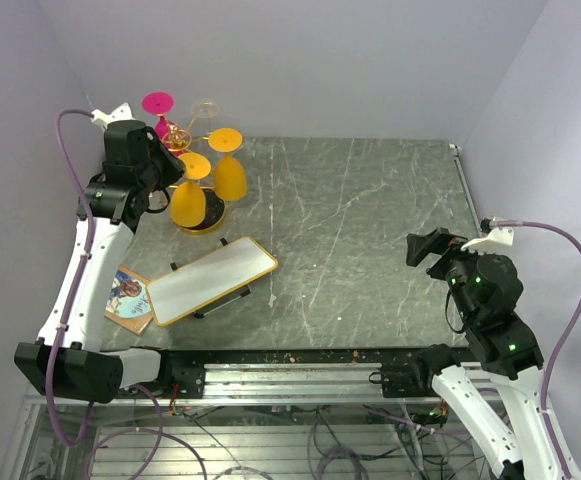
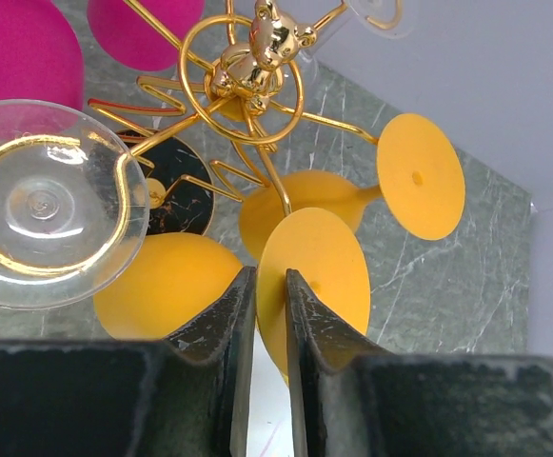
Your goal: Take the wine glass off the wine glass rack
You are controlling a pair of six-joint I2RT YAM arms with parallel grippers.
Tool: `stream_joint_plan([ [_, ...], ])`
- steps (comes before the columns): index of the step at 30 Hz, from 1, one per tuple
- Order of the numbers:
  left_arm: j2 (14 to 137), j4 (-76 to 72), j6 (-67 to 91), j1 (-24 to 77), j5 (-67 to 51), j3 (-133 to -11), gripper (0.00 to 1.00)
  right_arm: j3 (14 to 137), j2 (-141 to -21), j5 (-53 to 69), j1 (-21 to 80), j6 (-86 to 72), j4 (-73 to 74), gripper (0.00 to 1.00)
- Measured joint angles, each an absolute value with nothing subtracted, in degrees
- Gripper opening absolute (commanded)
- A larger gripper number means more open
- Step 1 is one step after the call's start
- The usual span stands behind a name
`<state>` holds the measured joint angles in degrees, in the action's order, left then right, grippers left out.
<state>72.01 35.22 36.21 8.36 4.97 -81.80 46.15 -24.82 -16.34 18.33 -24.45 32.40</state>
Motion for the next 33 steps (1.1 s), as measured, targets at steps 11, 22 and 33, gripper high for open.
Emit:
stream_joint_plan([
  [11,72.0,34.5,38.2,8.4,5.0,-82.5,0.07,46.2,-24.8,-17.3,18.1,-24.5,32.4,1.0],
  [22,70.8,30.2,45.7,7.4,4.2,-79.4,0.07,46.2,-24.8,-17.6,18.0,-24.5,32.4,1.0],
  [33,68.0,25.3,54.0,4.1,2.3,-74.8,0.07,46.2,-24.8,-18.0,17.6,-24.6,32.4,1.0],
])
